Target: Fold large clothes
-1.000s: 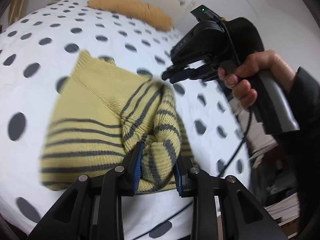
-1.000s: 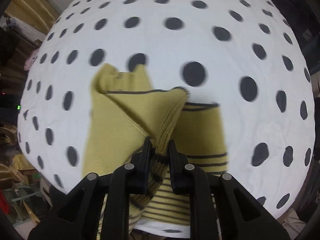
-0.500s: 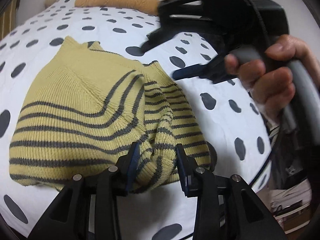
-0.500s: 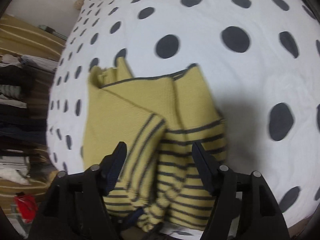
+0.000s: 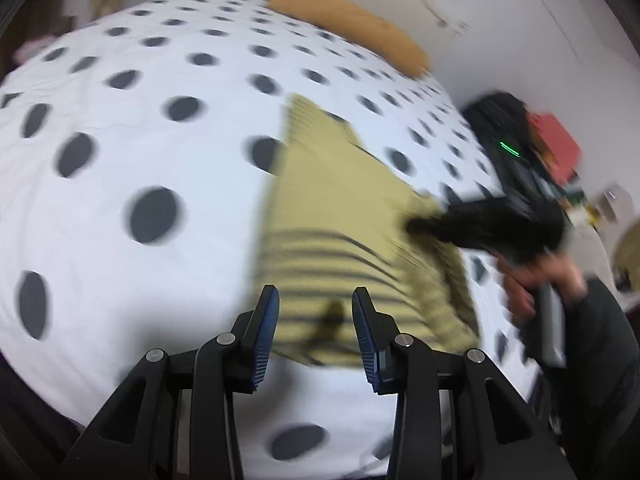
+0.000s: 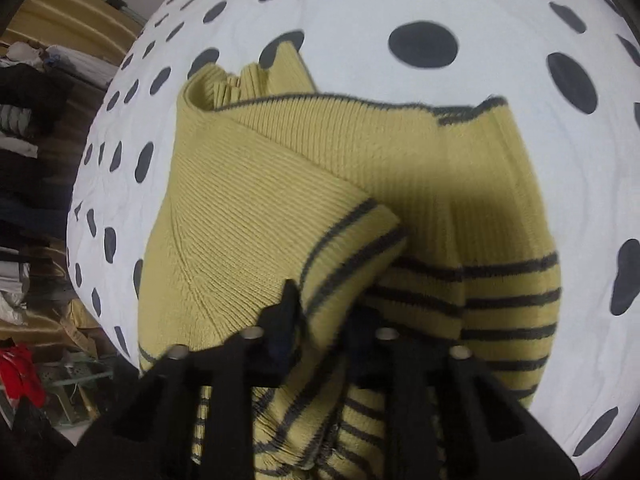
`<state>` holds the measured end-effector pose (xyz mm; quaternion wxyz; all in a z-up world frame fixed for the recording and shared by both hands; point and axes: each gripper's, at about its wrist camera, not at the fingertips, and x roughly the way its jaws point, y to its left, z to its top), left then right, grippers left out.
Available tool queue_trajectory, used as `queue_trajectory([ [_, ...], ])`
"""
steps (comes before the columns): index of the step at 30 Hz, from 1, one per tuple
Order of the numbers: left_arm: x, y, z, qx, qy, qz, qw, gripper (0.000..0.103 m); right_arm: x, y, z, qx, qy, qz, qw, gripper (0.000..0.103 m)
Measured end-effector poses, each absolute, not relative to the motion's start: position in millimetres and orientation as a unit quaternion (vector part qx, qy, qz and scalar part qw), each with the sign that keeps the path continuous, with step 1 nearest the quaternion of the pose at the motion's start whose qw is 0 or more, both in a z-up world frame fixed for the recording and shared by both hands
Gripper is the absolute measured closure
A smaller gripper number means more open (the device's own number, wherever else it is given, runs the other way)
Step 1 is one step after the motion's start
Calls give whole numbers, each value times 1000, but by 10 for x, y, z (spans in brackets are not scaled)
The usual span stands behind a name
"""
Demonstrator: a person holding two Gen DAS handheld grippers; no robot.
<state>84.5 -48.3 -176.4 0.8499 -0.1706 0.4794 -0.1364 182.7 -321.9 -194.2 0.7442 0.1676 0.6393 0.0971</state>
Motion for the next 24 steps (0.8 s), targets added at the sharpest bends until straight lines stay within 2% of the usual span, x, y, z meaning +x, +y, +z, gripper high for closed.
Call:
queue_trajectory([
  [3, 1023, -232, -1812, -172, 477, -95, 857, 64, 1787, -3206, -1747, 149, 616, 89, 768, 91],
  [5, 1151, -119, -1888, -184, 481, -81, 853, 62, 1751, -3112, -1574, 97, 597, 74, 793, 92],
  [10, 1317, -174, -2033, -197, 505, -110, 833, 61, 1776, -3205, -1334, 40, 557, 20, 829, 92],
  [11, 1308, -221, -2028, -187, 504, -116, 835, 60, 1770, -3289, -1356, 34, 553, -2, 833, 92],
  [13, 1266, -323, -2029, -169, 499, -132, 839, 46, 1762, -3468, -1515, 37, 562, -37, 825, 92],
  [16, 1214, -484, -2050, -152, 504, -155, 836, 44, 1732, -3728, -1972, 76, 605, -50, 791, 89],
  [19, 1177, -534, -2028, -140, 504, -160, 837, 44, 1650, -3795, -2002, 117, 591, -41, 797, 77],
  [21, 1167, -518, -1994, -127, 499, -145, 845, 45, 1548, -3889, -1855, 184, 588, -13, 788, 52],
  [24, 1207, -439, -1971, -136, 496, -151, 844, 44, 1256, -3966, -1624, 237, 568, 11, 788, 39],
])
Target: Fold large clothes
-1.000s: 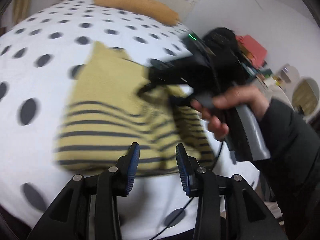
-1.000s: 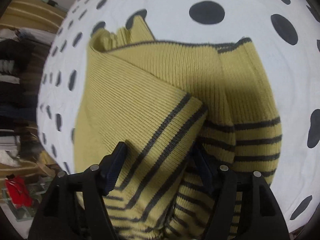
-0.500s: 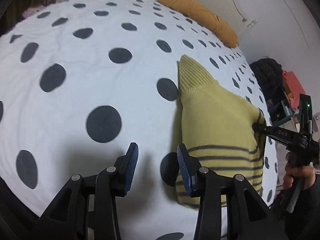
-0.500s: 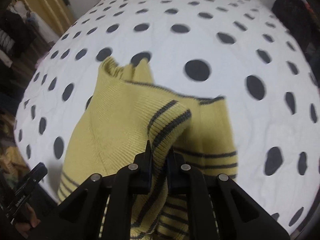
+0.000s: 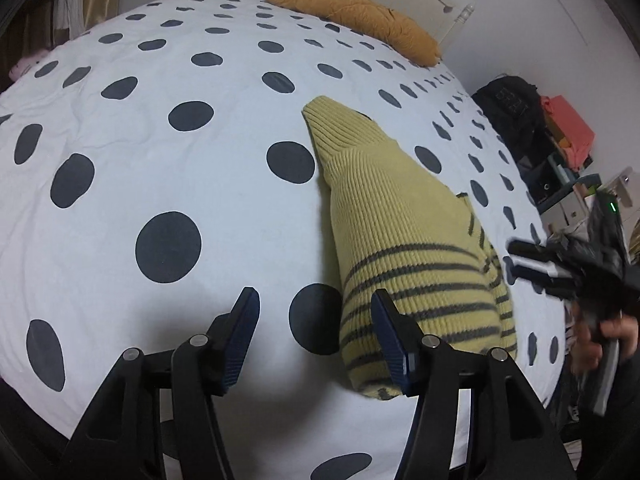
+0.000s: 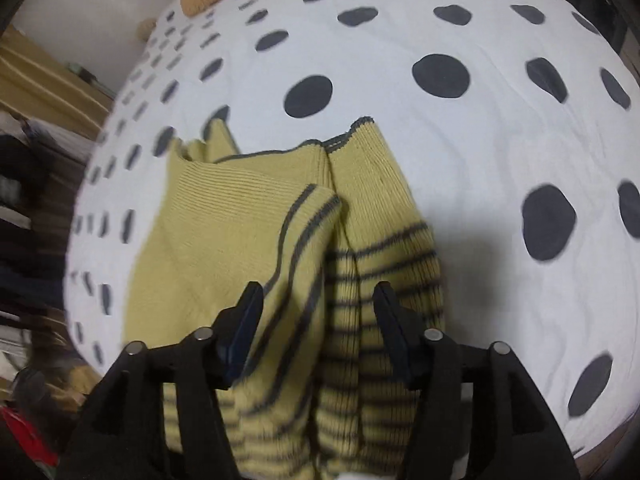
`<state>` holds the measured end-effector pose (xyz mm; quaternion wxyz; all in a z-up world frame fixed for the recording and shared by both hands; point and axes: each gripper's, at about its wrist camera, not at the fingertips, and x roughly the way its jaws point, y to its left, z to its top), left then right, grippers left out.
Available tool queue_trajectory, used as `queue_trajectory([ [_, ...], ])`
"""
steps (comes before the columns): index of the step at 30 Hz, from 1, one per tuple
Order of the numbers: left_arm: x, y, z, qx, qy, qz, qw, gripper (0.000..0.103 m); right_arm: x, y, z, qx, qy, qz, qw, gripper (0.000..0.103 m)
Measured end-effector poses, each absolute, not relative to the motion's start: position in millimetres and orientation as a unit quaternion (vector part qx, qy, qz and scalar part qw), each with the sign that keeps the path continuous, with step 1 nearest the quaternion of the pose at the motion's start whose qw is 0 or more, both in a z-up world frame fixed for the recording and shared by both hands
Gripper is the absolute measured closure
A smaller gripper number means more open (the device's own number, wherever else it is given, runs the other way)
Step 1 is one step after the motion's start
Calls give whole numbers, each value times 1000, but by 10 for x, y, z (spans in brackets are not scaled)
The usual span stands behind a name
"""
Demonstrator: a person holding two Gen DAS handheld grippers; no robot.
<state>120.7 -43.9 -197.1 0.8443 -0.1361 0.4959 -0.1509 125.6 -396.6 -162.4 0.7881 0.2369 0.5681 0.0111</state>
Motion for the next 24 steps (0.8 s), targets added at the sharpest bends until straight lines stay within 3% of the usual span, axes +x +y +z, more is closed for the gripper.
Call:
queue_trajectory([
  [3, 1282, -397, -1864, -126, 485, -149, 853, 44, 839, -4014, -1490, 265, 558, 25, 786, 30],
  [7, 1569, -694, -1465, -83, 453, -213, 862, 44, 282, -4061, -1671, 326, 555, 35, 765, 28],
  [9, 1759, -1048, -1266, -36, 447, -261, 855, 31, 143, -4017, -1837, 362, 548, 42, 753, 28],
  [10, 1847, -1217, -1220, -19, 449, -279, 848, 19, 96, -4008, -1911, 382, 541, 48, 748, 28],
  [11, 1977, -1447, -1208, 4, 458, -298, 838, 18, 50, -3984, -1963, 402, 531, 55, 744, 28],
  [16, 2426, -2181, -1603, 77, 524, -299, 794, 21, 64, -3814, -2149, 463, 490, 89, 733, 27],
  [22, 2382, -2205, -2100, 107, 536, -272, 792, 24, 288, -3704, -2192, 462, 460, 102, 751, 28],
  [23, 2371, -2170, -2131, 110, 533, -267, 795, 23, 324, -3697, -2217, 467, 451, 106, 753, 32],
  [24, 2370, -2132, -2144, 110, 532, -266, 797, 23, 361, -3695, -2224, 466, 443, 111, 758, 52],
])
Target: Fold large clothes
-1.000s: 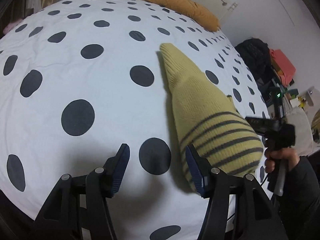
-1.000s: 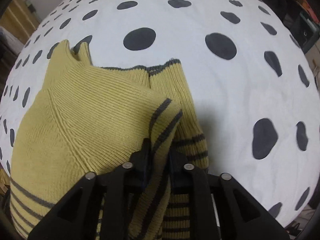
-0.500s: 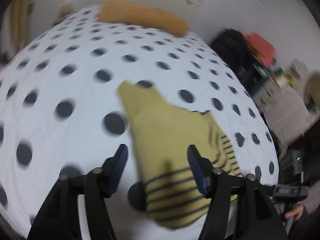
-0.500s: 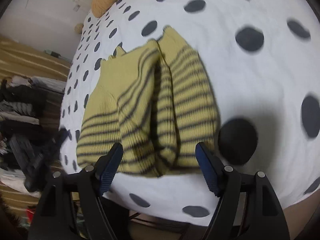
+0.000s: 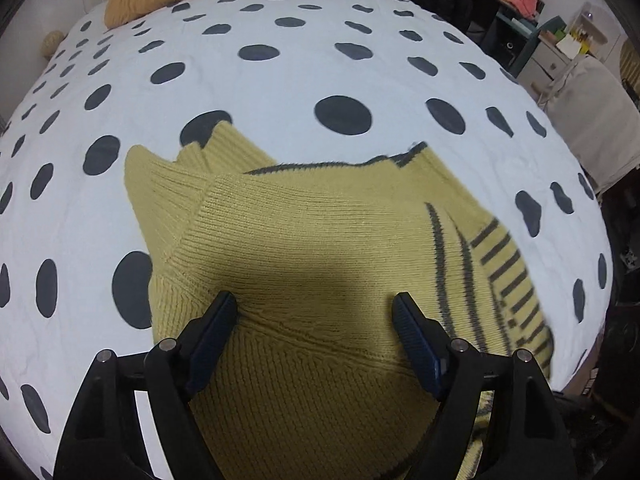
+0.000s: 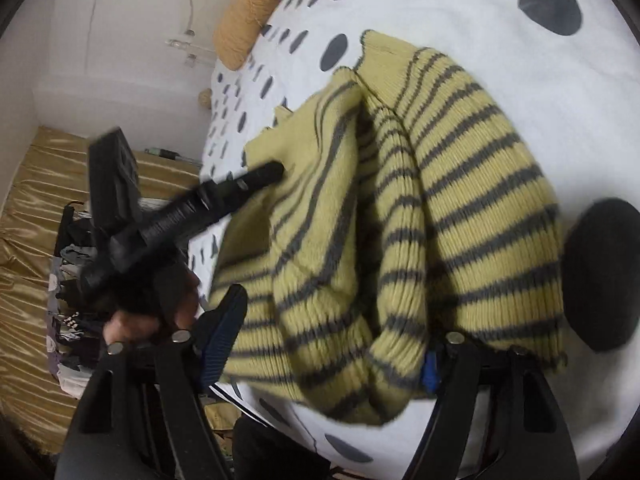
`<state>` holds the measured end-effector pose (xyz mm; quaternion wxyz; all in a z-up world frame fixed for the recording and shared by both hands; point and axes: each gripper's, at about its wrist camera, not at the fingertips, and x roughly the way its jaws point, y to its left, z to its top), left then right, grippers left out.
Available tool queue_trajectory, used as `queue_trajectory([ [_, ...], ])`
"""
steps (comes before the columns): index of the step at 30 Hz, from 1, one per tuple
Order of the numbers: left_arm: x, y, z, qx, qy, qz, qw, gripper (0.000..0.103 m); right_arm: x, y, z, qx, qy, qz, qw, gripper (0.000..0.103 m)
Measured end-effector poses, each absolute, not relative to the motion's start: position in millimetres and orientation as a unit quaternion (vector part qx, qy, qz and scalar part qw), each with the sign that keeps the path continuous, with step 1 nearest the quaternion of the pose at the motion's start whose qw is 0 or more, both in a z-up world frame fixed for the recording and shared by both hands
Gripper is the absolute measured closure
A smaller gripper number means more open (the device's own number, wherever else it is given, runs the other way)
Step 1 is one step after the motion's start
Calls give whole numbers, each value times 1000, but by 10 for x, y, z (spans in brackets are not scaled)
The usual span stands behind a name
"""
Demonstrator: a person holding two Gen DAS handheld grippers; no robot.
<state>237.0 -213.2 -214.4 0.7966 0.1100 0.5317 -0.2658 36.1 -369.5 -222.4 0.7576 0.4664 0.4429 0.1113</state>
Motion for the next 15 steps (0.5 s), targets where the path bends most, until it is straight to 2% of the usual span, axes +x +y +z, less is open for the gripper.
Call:
queue_trajectory([
  [1, 2374, -2083, -2147, 104, 530, -265, 798, 23, 403, -3691, -2235, 463, 437, 121, 762, 67],
  [6, 2365, -1864, -2100, 55, 524, -276, 804, 22, 508, -3655, -2126, 479, 409, 157, 760, 73],
  [11, 2288, -1642, -1807, -19, 503, -280, 818, 22, 558, -3744, -1718, 502, 354, 189, 767, 76],
  [15, 2134, -1452, -1696, -12, 494, -248, 834, 21, 444, -4136, -1481, 513, 303, 170, 785, 87],
])
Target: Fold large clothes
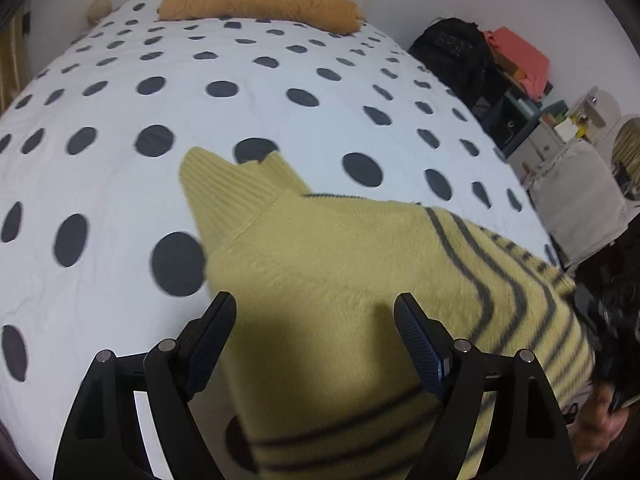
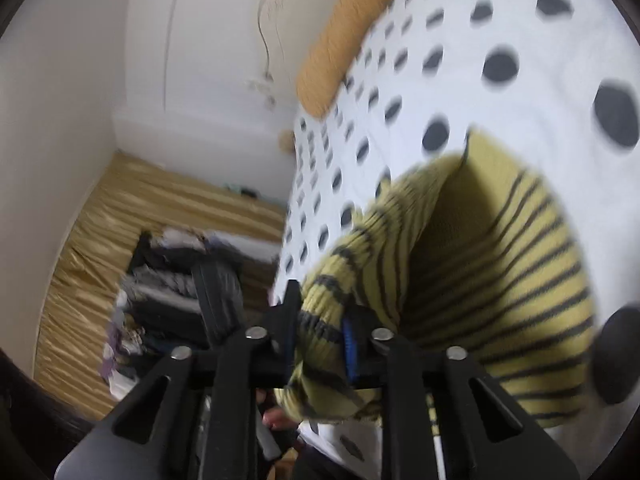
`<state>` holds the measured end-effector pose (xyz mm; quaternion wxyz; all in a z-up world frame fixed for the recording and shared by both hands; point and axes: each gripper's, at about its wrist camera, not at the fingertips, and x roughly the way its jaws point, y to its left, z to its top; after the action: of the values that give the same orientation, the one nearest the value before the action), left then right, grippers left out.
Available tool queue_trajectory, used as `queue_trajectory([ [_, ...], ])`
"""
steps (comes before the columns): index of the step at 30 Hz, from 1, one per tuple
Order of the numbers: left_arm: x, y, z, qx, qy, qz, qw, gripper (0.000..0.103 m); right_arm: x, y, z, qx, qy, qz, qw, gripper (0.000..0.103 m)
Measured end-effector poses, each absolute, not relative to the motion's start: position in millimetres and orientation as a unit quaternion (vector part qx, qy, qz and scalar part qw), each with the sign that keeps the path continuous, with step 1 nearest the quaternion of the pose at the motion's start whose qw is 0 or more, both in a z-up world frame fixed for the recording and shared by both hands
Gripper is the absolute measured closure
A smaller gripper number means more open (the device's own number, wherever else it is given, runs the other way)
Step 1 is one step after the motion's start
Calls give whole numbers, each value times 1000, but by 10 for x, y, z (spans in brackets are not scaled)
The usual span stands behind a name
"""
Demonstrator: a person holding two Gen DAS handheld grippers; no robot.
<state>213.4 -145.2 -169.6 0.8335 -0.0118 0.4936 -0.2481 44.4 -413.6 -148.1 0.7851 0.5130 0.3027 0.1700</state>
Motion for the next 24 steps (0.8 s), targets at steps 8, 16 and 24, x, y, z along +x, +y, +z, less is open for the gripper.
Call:
queue_trajectory([
  [8, 1974, -1214, -2162, -66, 546, -213, 807, 20, 647, -4147, -1962, 440, 469, 94, 759, 79],
  [16, 948, -1139, -1623, -142, 534, -220, 804, 17, 1314, -4140, -1710, 376, 501, 88, 774, 41],
  [24, 856, -1151, -2187, -257, 593, -220, 730, 16, 1524, -4078, -1694, 284, 557, 63, 778, 40],
])
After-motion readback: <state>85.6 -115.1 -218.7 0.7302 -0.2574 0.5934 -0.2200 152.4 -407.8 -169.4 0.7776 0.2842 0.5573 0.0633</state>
